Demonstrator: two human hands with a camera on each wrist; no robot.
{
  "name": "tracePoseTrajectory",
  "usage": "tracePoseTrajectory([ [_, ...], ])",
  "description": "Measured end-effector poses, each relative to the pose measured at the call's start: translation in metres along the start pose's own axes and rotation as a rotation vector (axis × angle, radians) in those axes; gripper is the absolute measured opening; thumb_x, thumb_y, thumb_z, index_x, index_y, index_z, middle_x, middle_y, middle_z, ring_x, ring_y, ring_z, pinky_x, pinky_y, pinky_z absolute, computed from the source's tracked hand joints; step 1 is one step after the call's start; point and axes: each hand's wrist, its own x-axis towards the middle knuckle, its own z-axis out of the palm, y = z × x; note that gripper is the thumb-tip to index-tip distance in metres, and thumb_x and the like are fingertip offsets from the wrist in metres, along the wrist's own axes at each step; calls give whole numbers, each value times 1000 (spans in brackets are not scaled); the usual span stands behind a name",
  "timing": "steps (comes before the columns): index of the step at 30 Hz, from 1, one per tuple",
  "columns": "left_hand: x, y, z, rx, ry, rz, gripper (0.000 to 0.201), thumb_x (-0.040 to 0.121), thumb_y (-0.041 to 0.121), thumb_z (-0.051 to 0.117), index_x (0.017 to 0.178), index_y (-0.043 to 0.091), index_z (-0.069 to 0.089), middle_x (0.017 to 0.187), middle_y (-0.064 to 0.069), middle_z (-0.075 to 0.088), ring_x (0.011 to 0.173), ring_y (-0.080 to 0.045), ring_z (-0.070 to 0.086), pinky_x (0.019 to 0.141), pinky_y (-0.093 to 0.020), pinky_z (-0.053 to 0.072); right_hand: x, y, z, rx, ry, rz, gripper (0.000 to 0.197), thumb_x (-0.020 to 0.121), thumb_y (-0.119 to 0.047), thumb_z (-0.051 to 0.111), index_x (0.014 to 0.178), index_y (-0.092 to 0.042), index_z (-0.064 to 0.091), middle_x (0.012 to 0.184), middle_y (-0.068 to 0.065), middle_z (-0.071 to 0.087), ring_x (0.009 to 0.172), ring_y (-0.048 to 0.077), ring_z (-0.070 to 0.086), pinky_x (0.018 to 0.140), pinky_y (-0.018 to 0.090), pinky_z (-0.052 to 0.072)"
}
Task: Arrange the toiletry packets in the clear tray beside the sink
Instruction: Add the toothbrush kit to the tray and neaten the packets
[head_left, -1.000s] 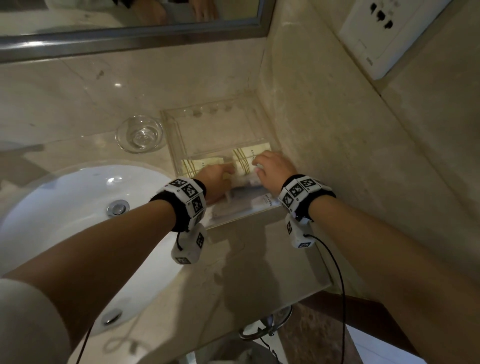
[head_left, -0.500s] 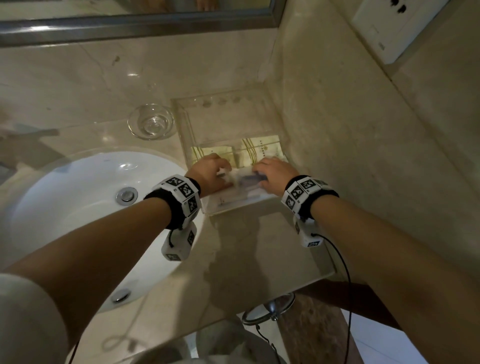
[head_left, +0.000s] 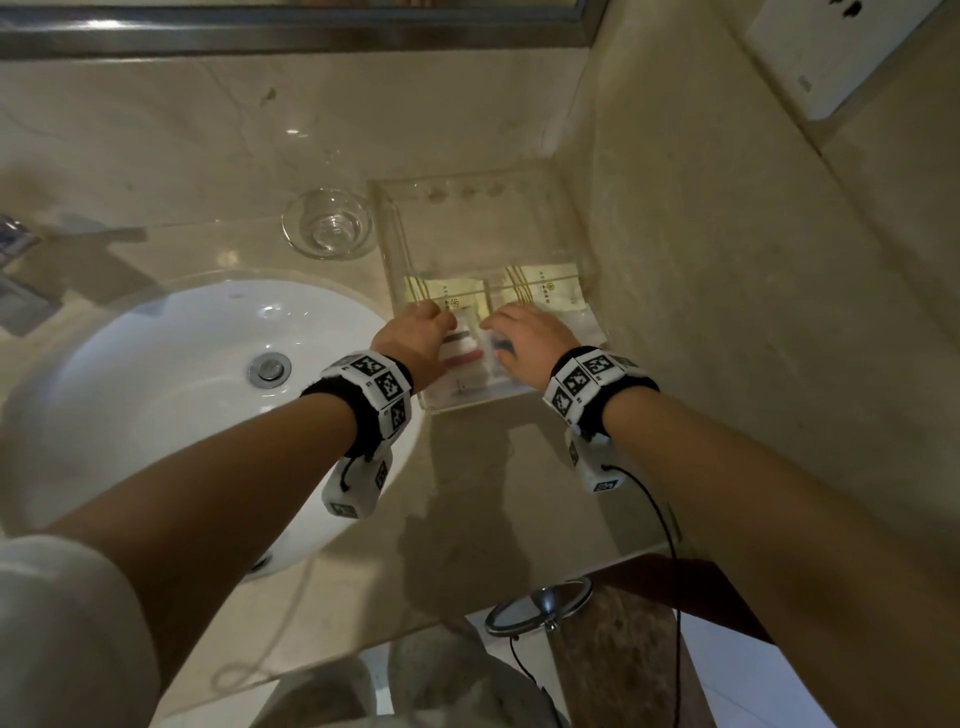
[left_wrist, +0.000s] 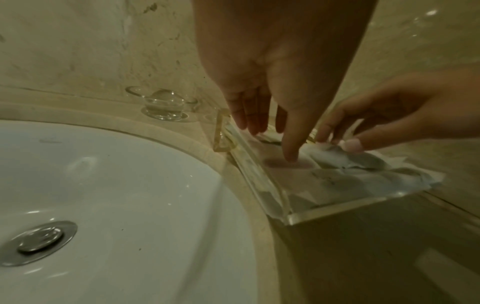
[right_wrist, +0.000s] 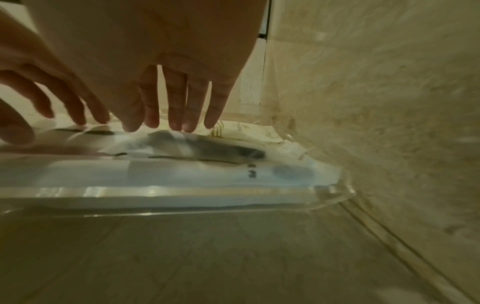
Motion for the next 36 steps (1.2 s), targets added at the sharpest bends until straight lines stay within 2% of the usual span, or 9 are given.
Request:
tracePoseTrajectory([
  [4,-1,-3,5,27,14,14,52,89,40,52,129,7,47,135,-13,43,125,-31,43,102,-37,36,9,-10,4,36,-59,12,46,92,-15,51,137,-12,44,142,7,45,131,25,39,109,35,31],
  [8,-1,-5,4,30,-16,25,50,90,33,53,133,9,44,138,-11,42,125,-30,45,101,-36,38,11,-9,11,-31,-79,4,41,92,-22,52,133,-17,49,137,5,51,127,24,43,106,38,36],
  [11,0,-8,4,70,-20,32,46,91,25,54,134,12,42,139,-8,44,123,-29,48,99,-35,40,8,-6,12,14,-69,24,41,91,-22,52,133,-20,50,137,1,51,126,22,43,108,38,33],
  [15,0,-6,6,81,-14,44,45,91,25,52,133,11,44,138,-9,45,124,-29,46,100,-35,38,7,-4,11,41,-71,40,37,93,-21,47,130,-21,53,134,1,55,124,23,45,107,40,35],
  [19,0,-10,5,52,56,30,50,90,19,51,138,6,39,149,-12,33,136,-29,33,112,-35,28,16,-7,6,207,31,180,35,94,-13,47,129,-11,53,133,9,55,121,25,52,104,35,41],
  [23,-1,-15,5,64,-4,-26,56,93,13,44,146,8,26,158,-9,17,143,-27,24,116,-32,21,24,-10,4,213,-21,253,32,95,-14,46,126,-11,51,128,9,57,115,25,56,100,35,44],
  [25,-1,-16,7,98,-13,-27,57,94,13,43,147,9,22,158,-9,14,144,-26,22,117,-33,18,27,-12,8,170,-44,264,31,95,-15,45,125,-14,50,126,6,58,114,25,56,102,37,40],
  [33,-1,-20,2,63,58,-18,52,94,10,40,145,9,30,156,-6,25,142,-23,28,113,-31,27,28,-13,8,177,-48,248,30,94,-17,47,123,-18,52,122,4,58,112,24,55,104,40,39],
  [36,-2,-19,0,52,126,8,42,94,15,41,136,9,43,146,-9,41,133,-26,40,103,-34,38,24,-13,4,163,-47,237,32,94,-17,47,126,-17,49,123,6,59,111,25,56,100,38,44],
])
